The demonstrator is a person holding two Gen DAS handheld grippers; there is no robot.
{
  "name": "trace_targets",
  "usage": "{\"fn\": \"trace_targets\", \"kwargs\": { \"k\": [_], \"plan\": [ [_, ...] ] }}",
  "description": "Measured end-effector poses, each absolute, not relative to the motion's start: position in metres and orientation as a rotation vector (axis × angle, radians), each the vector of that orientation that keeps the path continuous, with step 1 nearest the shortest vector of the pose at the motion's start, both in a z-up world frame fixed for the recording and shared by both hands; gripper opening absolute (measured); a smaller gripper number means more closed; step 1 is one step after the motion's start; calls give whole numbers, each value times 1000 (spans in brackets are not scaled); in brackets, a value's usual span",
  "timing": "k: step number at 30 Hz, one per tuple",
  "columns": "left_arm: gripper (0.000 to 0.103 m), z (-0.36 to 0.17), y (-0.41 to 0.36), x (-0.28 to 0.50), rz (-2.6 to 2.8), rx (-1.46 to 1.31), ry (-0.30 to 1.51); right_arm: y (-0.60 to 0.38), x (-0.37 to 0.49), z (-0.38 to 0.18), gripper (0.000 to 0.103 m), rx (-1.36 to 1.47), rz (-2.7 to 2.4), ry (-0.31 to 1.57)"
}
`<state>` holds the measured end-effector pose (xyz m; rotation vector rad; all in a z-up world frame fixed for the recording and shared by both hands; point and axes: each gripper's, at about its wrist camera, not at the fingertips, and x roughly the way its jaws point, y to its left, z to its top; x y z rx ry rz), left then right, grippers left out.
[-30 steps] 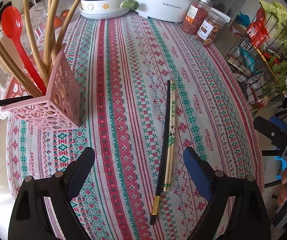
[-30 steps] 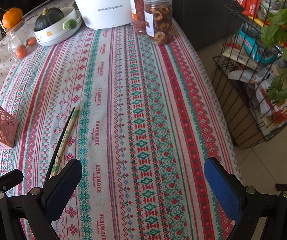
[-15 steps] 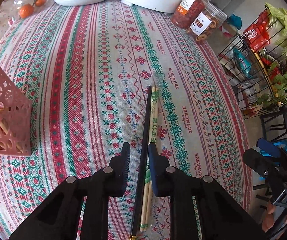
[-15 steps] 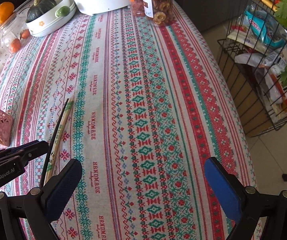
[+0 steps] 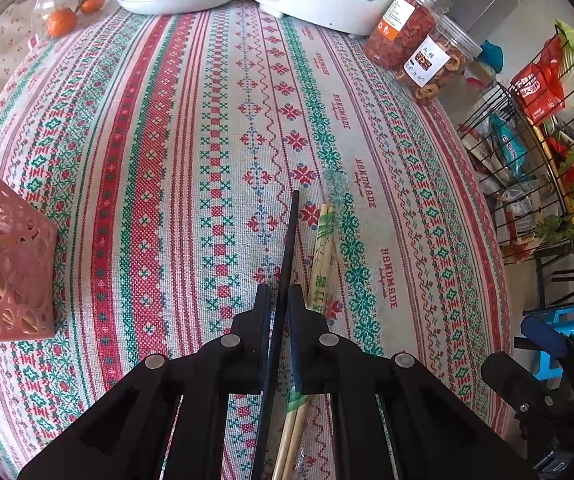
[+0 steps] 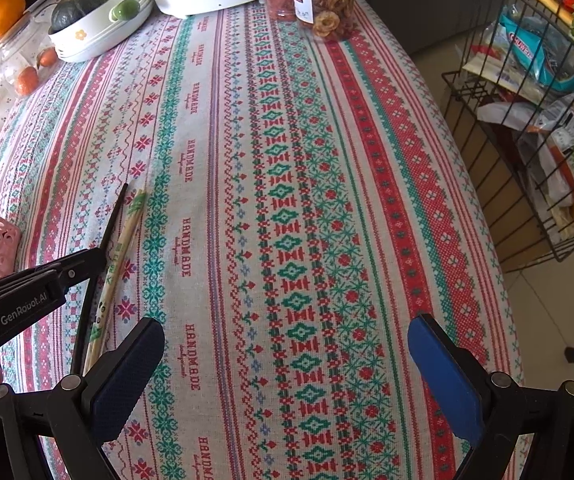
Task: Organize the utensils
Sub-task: 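Grasp the plastic-wrapped chopsticks with the right gripper while the left gripper lifts the black chopstick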
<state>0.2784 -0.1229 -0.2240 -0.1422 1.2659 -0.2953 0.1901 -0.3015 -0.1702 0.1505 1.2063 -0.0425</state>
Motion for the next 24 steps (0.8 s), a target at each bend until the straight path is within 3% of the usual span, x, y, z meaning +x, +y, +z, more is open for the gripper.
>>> {"fn": "trace_targets", "kwargs": {
  "k": [7, 24],
  "plan": [
    [5, -213, -111, 268, -253, -89, 1216, -295, 189, -165, 100, 141, -41, 1199],
    [5, -118, -57, 203, -297, -84, 998, -269, 206, -167, 101, 152, -1, 1209]
  ]
}}
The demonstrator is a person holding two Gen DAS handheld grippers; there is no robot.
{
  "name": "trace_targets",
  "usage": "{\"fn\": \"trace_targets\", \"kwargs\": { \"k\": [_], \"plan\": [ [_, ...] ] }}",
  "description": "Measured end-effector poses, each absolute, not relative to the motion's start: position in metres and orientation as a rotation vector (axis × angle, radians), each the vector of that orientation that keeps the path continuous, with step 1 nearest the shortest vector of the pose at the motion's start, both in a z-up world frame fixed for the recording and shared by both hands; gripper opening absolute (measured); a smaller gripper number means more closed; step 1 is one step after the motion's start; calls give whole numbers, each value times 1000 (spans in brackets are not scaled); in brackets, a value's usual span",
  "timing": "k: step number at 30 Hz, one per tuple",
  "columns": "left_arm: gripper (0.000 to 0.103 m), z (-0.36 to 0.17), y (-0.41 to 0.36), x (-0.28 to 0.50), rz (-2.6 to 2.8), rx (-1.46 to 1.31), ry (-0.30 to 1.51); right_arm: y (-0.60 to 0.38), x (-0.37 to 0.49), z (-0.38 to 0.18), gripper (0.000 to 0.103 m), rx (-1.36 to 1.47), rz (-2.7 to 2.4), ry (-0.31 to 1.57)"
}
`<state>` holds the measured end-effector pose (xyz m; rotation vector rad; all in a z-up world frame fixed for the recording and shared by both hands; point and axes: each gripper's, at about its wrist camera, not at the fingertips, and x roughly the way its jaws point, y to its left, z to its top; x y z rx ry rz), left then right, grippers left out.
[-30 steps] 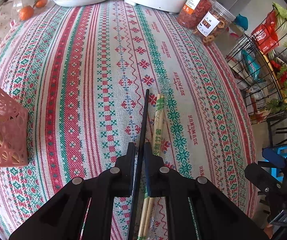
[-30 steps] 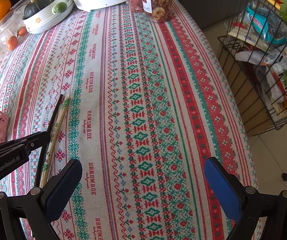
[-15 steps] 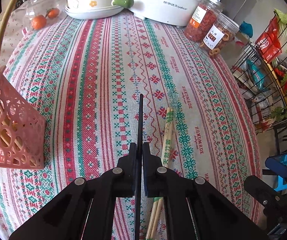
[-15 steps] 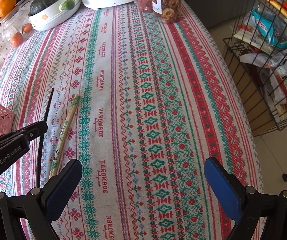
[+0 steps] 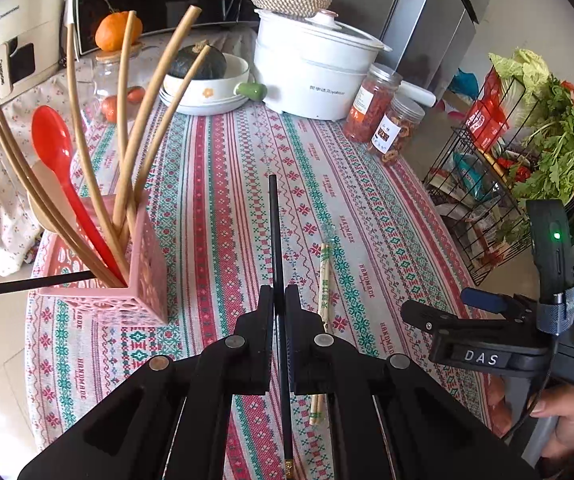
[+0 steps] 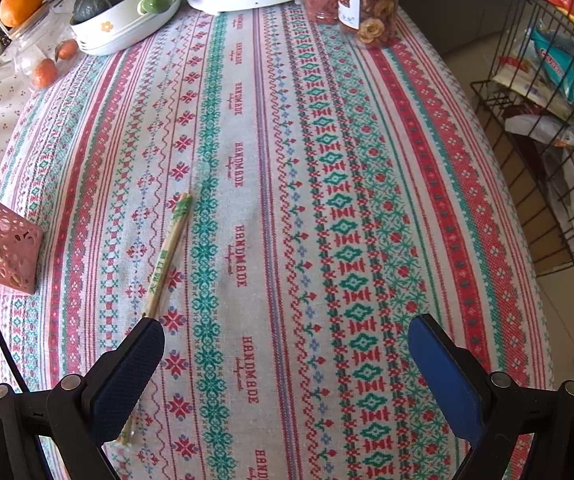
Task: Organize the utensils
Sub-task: 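Grasp the plastic-wrapped chopsticks with the right gripper while the left gripper lifts the black chopstick, then carry the wrapped chopsticks over the pink basket with the right gripper while the left gripper carries the black chopstick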
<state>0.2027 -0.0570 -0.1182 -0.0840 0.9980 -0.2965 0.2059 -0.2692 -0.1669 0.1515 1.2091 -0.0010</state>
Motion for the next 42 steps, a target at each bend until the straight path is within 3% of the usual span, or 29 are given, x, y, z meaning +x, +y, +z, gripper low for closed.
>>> {"fn": "trace_targets", "kwargs": {
  "k": [9, 25, 29, 31, 34, 42],
  "plan": [
    [5, -89, -17, 178, -290, -95, 931, -236, 230, -176, 97, 198, 93, 1215],
    [5, -91, 11, 182, -275, -142, 943, -180, 269, -221, 67, -14, 17, 1281],
    [5, -92, 12, 182, -267, -140, 945, -171, 265, -219, 44, -47, 54, 1271],
    [5, -93, 11, 182, -264, -138, 944, -169, 263, -217, 20, -52, 79, 1272],
    [5, -92, 9, 181, -262, -132, 941, -173, 258, -214, 5, -28, 113, 1276],
    [5, -89, 8, 176, -255, -130, 925, -191, 235, -169, 5, 43, 187, 1135]
  ]
}}
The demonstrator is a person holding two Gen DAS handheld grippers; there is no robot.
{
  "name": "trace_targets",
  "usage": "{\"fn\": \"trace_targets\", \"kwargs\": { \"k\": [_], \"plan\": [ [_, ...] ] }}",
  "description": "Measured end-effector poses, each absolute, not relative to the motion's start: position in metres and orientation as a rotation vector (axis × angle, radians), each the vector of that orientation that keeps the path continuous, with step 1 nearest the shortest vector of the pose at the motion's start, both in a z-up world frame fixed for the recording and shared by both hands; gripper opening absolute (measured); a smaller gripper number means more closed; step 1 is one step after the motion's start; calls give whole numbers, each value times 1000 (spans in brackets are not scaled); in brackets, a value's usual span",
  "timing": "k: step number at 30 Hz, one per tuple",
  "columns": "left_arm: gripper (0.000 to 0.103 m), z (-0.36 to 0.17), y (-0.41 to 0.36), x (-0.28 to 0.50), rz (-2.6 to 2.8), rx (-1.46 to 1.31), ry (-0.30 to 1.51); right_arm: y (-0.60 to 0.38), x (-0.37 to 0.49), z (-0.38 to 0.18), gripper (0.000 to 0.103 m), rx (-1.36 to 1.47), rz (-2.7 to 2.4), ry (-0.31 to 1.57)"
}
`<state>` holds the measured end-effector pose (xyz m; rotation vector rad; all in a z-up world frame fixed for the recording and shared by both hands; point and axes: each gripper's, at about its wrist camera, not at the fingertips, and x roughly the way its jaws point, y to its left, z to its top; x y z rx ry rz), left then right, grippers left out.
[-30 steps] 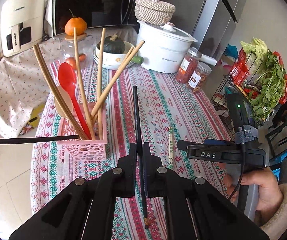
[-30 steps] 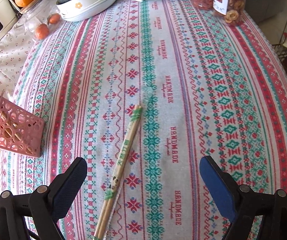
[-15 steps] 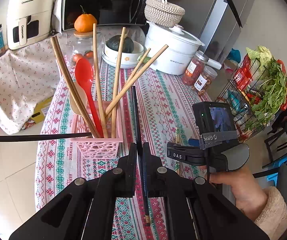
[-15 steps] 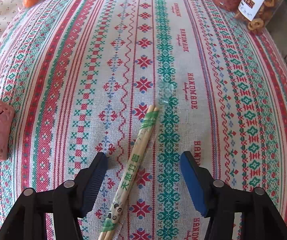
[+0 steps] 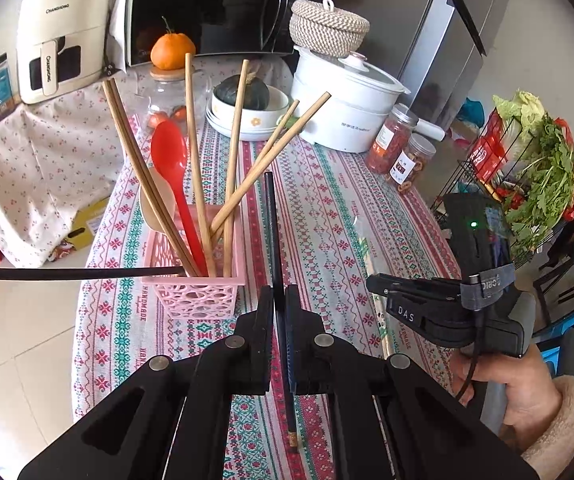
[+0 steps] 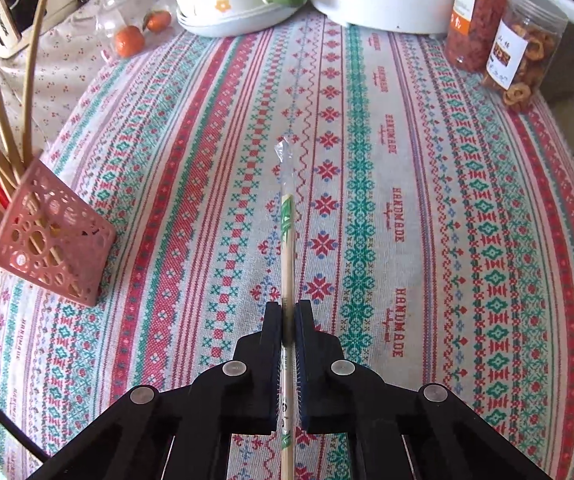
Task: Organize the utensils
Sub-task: 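Carry the wrapped chopsticks over the pink basket with the right gripper while the left gripper carries the black chopstick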
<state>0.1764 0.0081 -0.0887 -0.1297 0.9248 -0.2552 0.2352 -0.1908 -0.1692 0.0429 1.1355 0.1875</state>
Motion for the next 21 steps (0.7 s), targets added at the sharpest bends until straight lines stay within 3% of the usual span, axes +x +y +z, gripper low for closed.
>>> {"fn": "trace_targets", "kwargs": {
  "k": [21],
  "plan": [
    [5, -23, 27, 132, -290, -191, 708, -212, 154, -47, 5, 187, 311, 713]
  ]
}}
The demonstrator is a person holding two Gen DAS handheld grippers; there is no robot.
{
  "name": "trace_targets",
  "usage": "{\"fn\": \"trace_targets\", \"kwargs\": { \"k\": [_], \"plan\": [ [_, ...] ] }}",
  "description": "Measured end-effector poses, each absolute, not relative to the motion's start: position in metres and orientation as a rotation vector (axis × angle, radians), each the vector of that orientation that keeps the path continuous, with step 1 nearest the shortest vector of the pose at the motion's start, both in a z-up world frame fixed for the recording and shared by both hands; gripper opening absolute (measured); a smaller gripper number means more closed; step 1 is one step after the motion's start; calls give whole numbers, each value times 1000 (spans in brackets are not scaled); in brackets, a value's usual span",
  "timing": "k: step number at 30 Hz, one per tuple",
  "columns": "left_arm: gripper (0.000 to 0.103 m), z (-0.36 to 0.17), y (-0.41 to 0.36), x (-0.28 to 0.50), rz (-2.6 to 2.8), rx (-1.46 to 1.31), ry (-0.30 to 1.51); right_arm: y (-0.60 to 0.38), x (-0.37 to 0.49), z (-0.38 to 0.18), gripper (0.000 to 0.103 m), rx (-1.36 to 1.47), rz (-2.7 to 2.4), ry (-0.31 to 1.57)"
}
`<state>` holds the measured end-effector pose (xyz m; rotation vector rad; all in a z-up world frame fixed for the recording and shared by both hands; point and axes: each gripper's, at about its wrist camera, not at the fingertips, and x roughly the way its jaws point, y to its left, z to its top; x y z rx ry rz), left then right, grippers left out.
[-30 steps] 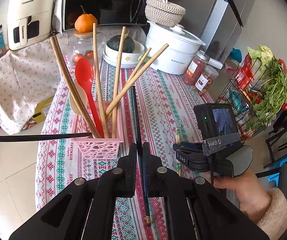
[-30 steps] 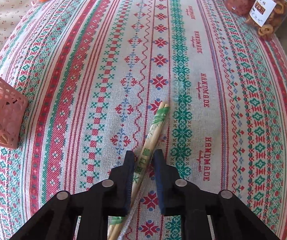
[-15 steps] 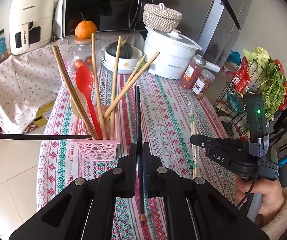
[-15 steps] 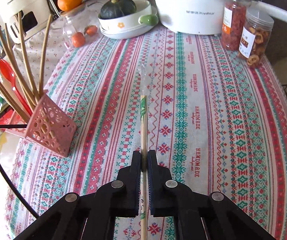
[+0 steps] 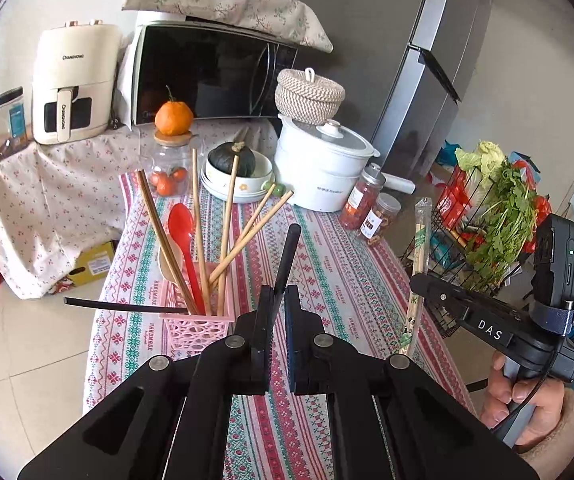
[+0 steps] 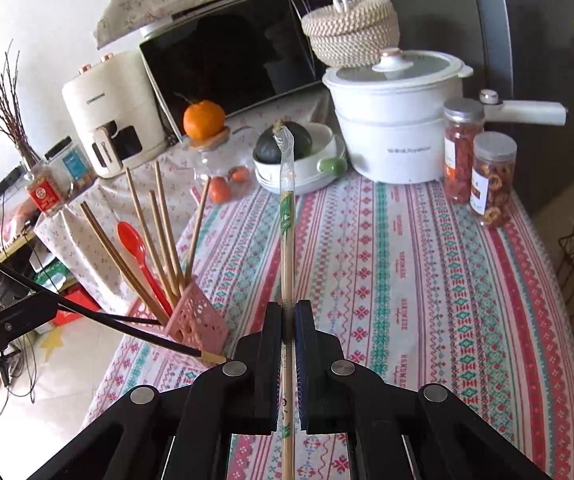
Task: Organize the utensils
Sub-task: 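Carry the wrapped chopsticks over the pink basket with the right gripper while the left gripper carries the black chopstick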
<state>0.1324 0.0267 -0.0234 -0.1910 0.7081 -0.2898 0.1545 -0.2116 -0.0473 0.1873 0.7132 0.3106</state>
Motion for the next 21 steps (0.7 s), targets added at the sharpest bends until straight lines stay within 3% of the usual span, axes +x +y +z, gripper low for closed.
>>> {"fn": "trace_targets", "kwargs": {
  "k": [7, 21],
  "plan": [
    [4, 19, 41, 111, -253, -201, 490, -202, 144, -27, 5, 180, 312, 570],
    [0, 28, 58, 120, -134, -230, 274, -191, 150, -36, 5, 158, 329, 585]
  ]
}}
